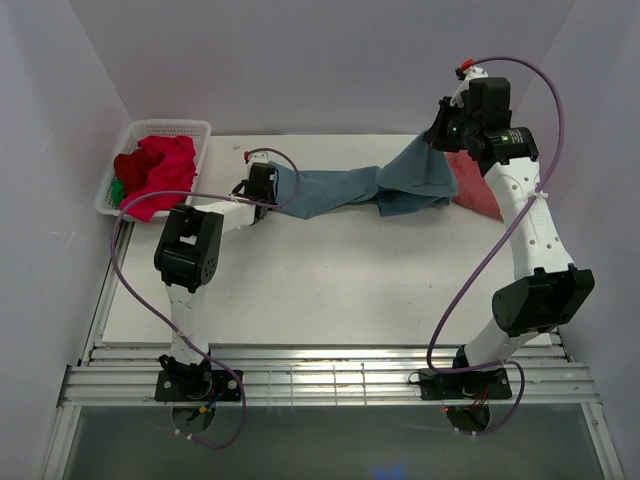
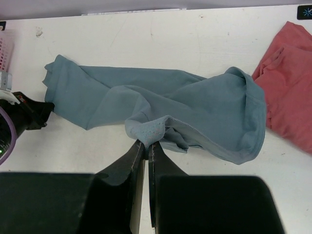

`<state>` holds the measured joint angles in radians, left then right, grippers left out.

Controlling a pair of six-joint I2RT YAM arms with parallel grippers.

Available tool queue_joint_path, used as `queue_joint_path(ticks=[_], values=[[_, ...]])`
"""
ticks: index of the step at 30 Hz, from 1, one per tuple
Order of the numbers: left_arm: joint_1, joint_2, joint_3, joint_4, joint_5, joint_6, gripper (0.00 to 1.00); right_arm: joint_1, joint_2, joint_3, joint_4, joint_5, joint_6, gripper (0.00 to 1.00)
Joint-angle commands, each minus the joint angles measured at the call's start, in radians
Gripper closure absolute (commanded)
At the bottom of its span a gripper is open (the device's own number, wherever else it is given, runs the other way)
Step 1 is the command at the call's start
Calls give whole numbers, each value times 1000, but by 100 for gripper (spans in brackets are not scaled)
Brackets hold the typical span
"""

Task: Fold and stack the t-shirts
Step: Flatten out the tshirt

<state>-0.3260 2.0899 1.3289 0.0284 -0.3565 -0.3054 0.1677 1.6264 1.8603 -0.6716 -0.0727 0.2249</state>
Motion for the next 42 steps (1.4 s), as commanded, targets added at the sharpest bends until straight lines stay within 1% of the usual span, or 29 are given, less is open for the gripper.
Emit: queue_joint_path(ticks=[1, 3, 5, 6, 7, 8, 9, 11, 14, 15, 16, 18, 20, 21, 22, 23, 24, 25, 26, 27, 28, 29, 30, 33, 36, 38, 39, 42], values=[[2, -13, 53, -71, -4, -6, 100, -4, -43, -3, 26, 37, -13, 92], [2, -59, 82, -134, -10, -6, 100, -4, -36, 11, 9, 62, -19, 92], [22, -112, 130, -192, 28, 0, 100, -4, -23, 48, -3, 86, -32, 92], [33, -123, 218, -281, 74, -9, 100, -4, -20, 63, -5, 127, -38, 92], [59, -129, 280, -335, 97, -17, 100, -4, -7, 82, -6, 145, -44, 92], [73, -131, 343, -394, 119, -23, 100, -4, 6, 136, -16, 161, -59, 92], [83, -134, 466, -491, 145, -23, 100, -5, 19, 172, -38, 194, -67, 92], [108, -148, 565, -565, 149, -9, 100, -7, 61, 270, -54, 221, -84, 92], [142, -192, 700, -605, 171, 5, 100, -25, 102, 364, -57, 254, -113, 92], [171, -205, 734, -620, 200, -14, 100, -31, 110, 381, -54, 267, -125, 92], [185, -206, 804, -637, 214, -24, 100, -37, 124, 396, -52, 277, -130, 92], [214, -206, 867, -699, 232, -37, 100, -63, 133, 430, -49, 278, -134, 92], [217, -221, 912, -738, 273, -15, 100, -85, 127, 441, -46, 243, -140, 92], [217, -234, 909, -748, 298, -3, 100, -86, 118, 436, -45, 228, -147, 92], [217, -275, 899, -748, 362, 21, 100, -86, 87, 427, -39, 209, -169, 92], [217, -301, 857, -743, 411, 32, 100, -86, 64, 407, -28, 164, -186, 92], [217, -332, 831, -736, 442, 41, 100, -86, 37, 351, -16, 145, -200, 92], [217, -364, 804, -726, 471, 51, 100, -86, -32, 315, 1, 119, -220, 92], [217, -429, 755, -714, 538, 72, 100, -86, -74, 275, 44, 56, -220, 92], [217, -464, 733, -707, 577, 81, 100, -86, -115, 237, 67, 21, -252, 92], [219, -497, 716, -702, 612, 91, 100, -86, -197, 171, 90, -8, -269, 92], [217, -557, 705, -700, 684, 98, 100, -86, -236, 151, 118, -54, -277, 92], [217, -583, 699, -702, 720, 100, 100, -86, -269, 139, 124, -68, -285, 92], [217, -668, 724, -722, 841, 74, 100, -86, -390, 151, 129, -117, -302, 92], [217, -717, 777, -751, 908, 46, 100, -86, -442, 200, 141, -110, -289, 92], [217, -743, 790, -745, 924, 23, 100, -86, -459, 246, 142, -89, -279, 92], [217, -767, 797, -742, 956, 3, 100, -86, -476, 255, 155, -87, -276, 92], [217, -809, 800, -714, 991, -35, 100, -86, -514, 267, 194, -61, -253, 92]])
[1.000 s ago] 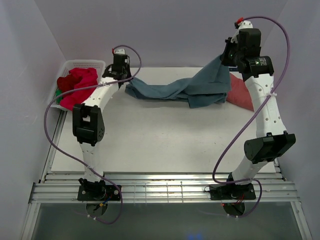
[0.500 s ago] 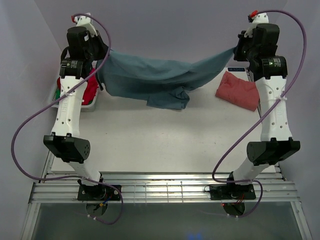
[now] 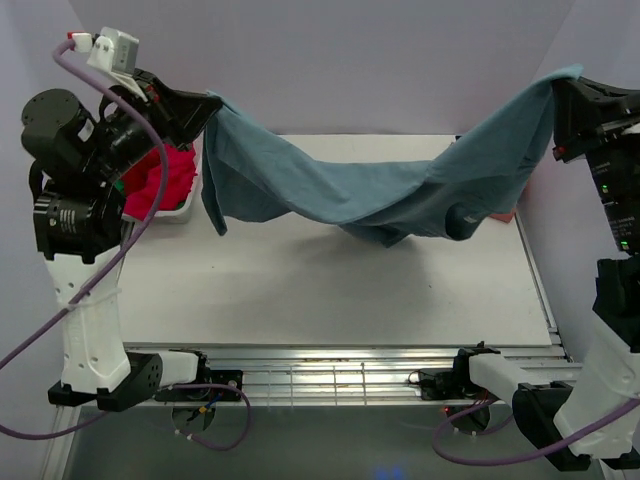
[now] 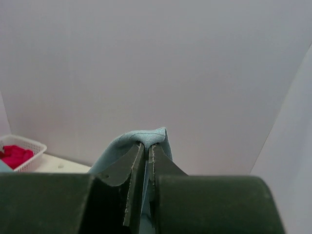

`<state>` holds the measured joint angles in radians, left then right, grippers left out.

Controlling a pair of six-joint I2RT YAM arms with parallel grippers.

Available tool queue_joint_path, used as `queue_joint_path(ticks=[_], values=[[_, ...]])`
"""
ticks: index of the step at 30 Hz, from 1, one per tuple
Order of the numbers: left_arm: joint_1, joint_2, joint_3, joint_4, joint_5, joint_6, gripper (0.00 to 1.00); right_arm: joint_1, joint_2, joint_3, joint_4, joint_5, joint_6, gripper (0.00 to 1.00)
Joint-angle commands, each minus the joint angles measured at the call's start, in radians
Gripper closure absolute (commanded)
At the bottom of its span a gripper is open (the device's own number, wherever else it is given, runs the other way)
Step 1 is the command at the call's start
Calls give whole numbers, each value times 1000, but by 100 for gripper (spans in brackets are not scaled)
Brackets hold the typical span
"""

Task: Fold and stack the t-shirts
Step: Flatten out the tshirt

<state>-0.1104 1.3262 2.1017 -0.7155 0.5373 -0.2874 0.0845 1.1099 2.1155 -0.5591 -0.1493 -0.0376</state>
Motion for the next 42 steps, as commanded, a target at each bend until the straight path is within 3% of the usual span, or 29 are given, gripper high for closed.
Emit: queue_joint_path(ticks=[1, 5, 10, 16, 20, 22, 25, 29, 31, 33, 34, 36, 38, 42], values=[[2, -53, 32, 45, 104, -65, 100, -3, -2, 23, 87, 20, 15, 92], [2, -71, 66, 73, 136, -102, 100, -3, -16, 81, 114, 34, 64, 92], [2, -84, 26, 90, 125, -118, 100, -3, -29, 21, 218, 89, 74, 92], [2, -71, -383, 218, 46, -154, 100, -3, 186, -49, 229, 142, 56, 92], [8, 10, -688, 355, -9, -191, 100, -26, 391, -71, 234, 56, 103, 92], [18, 88, -839, 456, -89, -199, 100, -35, 548, -43, 232, 13, 119, 92], [55, 270, -919, 554, -145, -237, 100, -38, 773, 56, 193, -28, 154, 92], [71, 532, -858, 600, -174, -268, 100, -38, 1020, 116, 183, -9, 194, 92], [71, 650, -763, 573, -201, -272, 100, -38, 1068, 109, 198, -10, 203, 91], [71, 685, -717, 562, -224, -280, 90, -37, 1097, 63, 220, -13, 203, 83], [71, 689, -680, 564, -253, -285, 75, -37, 1091, 45, 240, -10, 194, 80], [71, 677, -654, 562, -284, -291, 54, -37, 1068, 3, 263, 4, 182, 66], [71, 654, -608, 544, -329, -288, 37, -38, 1026, -44, 286, 17, 159, 62], [71, 601, -574, 458, -352, -272, 34, -37, 938, -100, 291, 19, 124, 56]])
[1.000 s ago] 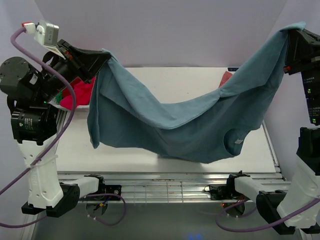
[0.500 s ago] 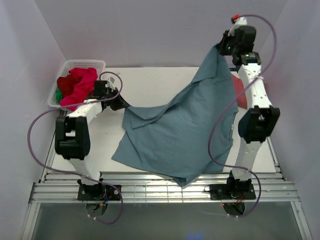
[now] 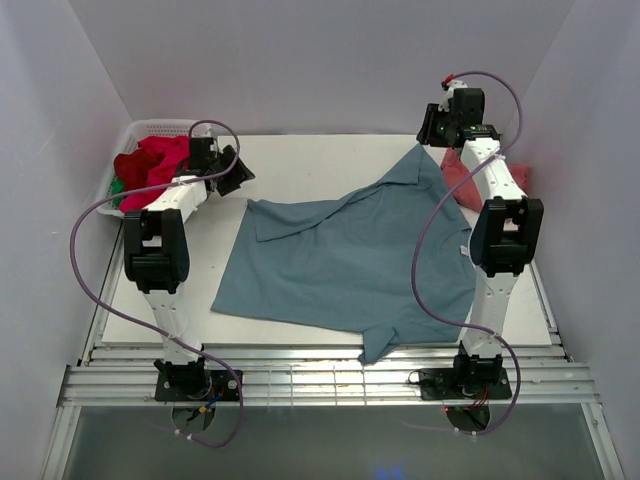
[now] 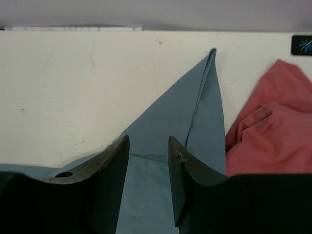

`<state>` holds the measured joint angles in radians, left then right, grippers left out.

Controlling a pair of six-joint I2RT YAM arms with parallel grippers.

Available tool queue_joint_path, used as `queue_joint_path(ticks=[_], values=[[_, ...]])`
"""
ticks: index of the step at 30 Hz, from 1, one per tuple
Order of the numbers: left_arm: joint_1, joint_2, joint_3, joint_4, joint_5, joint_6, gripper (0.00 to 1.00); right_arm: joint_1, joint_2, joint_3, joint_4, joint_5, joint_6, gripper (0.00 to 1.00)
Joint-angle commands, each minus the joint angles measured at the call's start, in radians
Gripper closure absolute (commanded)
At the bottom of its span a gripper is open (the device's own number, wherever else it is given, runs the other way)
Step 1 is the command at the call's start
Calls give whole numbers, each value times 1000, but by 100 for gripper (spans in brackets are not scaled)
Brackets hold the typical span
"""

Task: Fold and stack the t-shirts
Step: Flatten out the tshirt

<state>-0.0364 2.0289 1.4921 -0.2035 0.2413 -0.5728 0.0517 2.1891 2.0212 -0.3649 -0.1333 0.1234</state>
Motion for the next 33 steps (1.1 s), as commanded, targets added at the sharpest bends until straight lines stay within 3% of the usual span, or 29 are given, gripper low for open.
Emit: queue_joint_path(ticks=[1, 5, 10, 13, 17, 20, 33], values=[[-3, -122, 25, -57, -53, 13, 34, -4, -156, -24, 90, -5, -42, 56], [-13, -225, -68, -60, 18, 22, 40, -3, -271, -120, 70, -15, -45, 56], [-36, -245, -136, -221, -27, 70, 69, 8, -394, -254, 81, 6, -19, 56], [-48, -227, -159, -267, 3, 74, 68, 19, -434, -320, 75, 14, -4, 57], [-100, -191, -139, -347, -48, 88, 52, 40, -445, -371, 63, 21, -1, 57], [-141, -156, -125, -407, -94, 94, 46, 57, -436, -384, 41, 26, 1, 57], [-183, -96, -122, -481, -218, 91, 45, 77, -450, -469, 47, 58, -7, 56]])
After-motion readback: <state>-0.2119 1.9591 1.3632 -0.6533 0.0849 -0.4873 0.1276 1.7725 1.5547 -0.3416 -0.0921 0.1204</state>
